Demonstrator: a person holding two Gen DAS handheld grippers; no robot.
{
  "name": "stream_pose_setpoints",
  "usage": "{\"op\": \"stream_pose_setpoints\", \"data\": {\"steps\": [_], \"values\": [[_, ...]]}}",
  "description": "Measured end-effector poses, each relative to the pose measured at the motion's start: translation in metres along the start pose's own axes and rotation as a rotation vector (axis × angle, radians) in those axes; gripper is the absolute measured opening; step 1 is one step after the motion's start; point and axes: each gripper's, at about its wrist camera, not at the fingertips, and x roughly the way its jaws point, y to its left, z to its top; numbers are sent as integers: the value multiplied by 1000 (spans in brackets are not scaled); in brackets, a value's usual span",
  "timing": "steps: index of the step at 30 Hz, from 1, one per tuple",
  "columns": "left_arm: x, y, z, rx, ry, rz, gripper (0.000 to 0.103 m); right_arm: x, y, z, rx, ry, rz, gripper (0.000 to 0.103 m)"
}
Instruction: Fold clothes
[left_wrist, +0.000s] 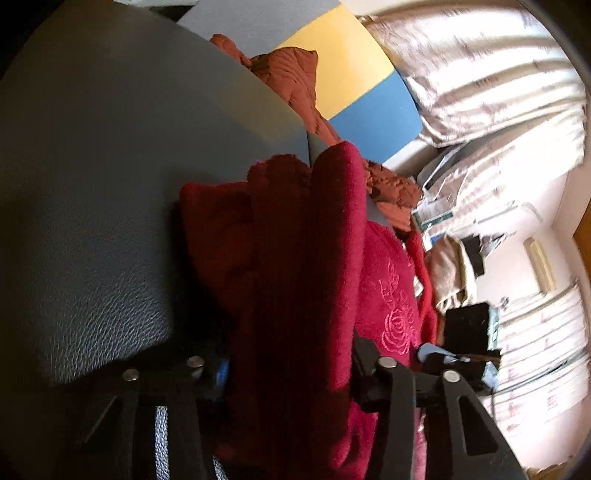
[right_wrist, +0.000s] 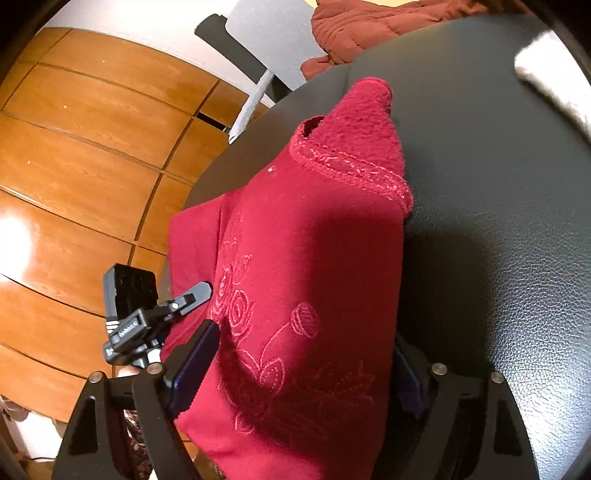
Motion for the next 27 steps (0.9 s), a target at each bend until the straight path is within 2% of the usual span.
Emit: {"op": "stream_pose_setpoints", "data": {"steps": [2,5,8,13,18,22,27], "values": [[-4,-2,-4,10,-18,6,40,0,2,-1,-18,-13,-37,67],[-9,-12,-10,57,-42,43,37,-1,8,-3,-55,-23,-57,56],[-20,-20,-16,76,-75,61,35,-5,17,-3,-58,-35,-42,48],[-55,-25,-30,67,-161,54,34,-10,56,4,-140,-49,-6,44],[-142,-19,-50,22,-350,47,34,4,122,18,-286,-20,78,44],[-237,-5,-78,-9,-535,146,34,52,196,28,-431,60,178,44],[-345,34,-120,-121,-718,283,34,142,304,19,-615,199,308,44]]}}
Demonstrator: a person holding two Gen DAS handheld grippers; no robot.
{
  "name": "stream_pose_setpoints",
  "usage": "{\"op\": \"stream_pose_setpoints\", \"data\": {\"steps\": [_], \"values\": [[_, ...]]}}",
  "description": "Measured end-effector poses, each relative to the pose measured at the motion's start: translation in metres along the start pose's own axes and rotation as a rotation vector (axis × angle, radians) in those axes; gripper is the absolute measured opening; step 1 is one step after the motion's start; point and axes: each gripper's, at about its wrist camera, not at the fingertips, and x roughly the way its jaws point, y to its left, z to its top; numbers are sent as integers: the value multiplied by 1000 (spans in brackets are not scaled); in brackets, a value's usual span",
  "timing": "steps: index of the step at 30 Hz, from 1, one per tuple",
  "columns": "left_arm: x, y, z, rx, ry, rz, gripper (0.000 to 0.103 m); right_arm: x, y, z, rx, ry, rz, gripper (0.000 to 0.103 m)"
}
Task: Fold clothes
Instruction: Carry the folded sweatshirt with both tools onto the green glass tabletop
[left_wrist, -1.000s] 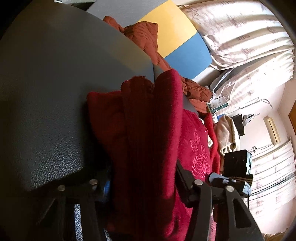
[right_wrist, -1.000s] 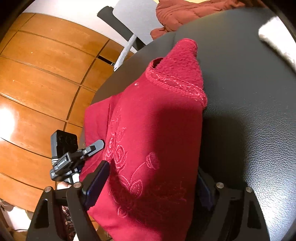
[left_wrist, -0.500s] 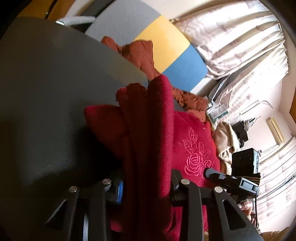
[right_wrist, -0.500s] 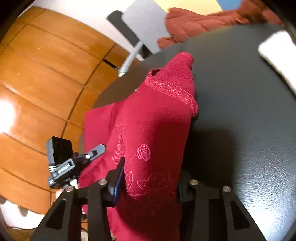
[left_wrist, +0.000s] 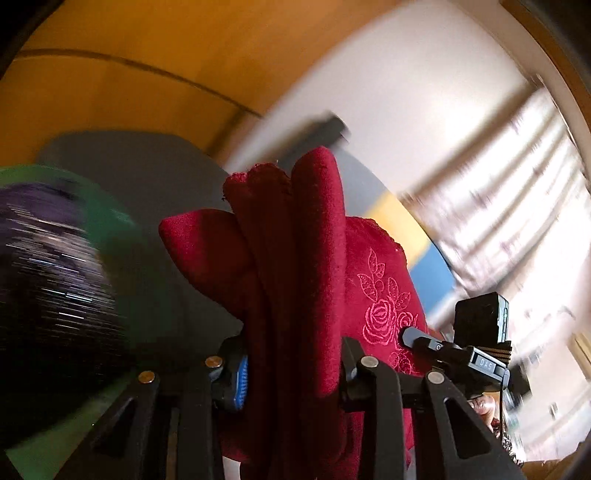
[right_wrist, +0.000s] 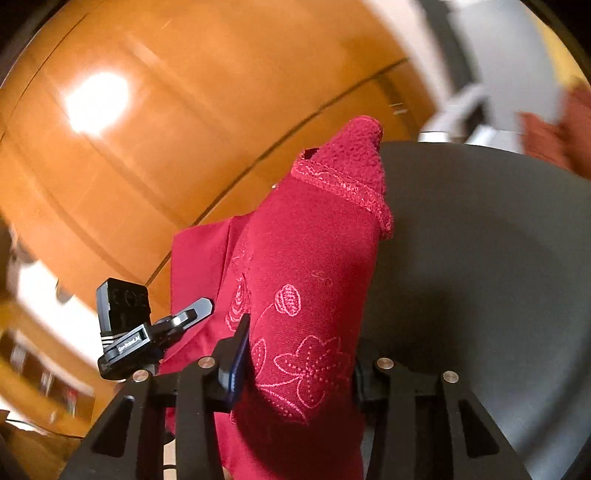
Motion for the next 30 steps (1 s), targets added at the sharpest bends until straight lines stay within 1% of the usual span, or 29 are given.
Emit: {"op": "stream_pose_setpoints", "data": {"steps": [2,5,6,10,11,13,16,19,22,23,24,27,28,29,30], "values": [[-30,26,11,-42,-54,50,34,48,23,21,-59,47,61,44],[-76,67,26,-95,-138,147,34,115,52,45,-113,110,144,44],[-84,76,29,-106,-153,170,34,137,61,51,-131,131,166,44],[-117,124,38,-181,-194,269,34,211,86,60,-168,215,214,44],[-121,136,39,-200,-194,289,34,229,89,61,-169,236,222,44],[-126,156,36,-239,-190,324,34,264,92,61,-159,281,231,44],[-122,178,26,-277,-171,349,34,298,90,54,-152,331,230,44],[-118,199,16,-313,-151,374,34,321,81,49,-159,377,203,44],[-108,211,8,-303,-143,385,37,331,70,43,-177,398,159,46],[-103,208,4,-295,-154,389,39,323,75,23,-169,395,157,48],[-97,204,-1,-287,-166,393,40,321,76,14,-159,386,154,50],[-101,208,-5,-335,-184,372,41,318,68,10,-148,380,141,55],[-102,210,-6,-351,-189,364,41,317,67,10,-143,378,138,59],[-108,208,-6,-371,-190,367,41,311,69,12,-151,368,123,62],[-115,202,-6,-371,-204,398,41,303,72,15,-164,354,104,63]]}}
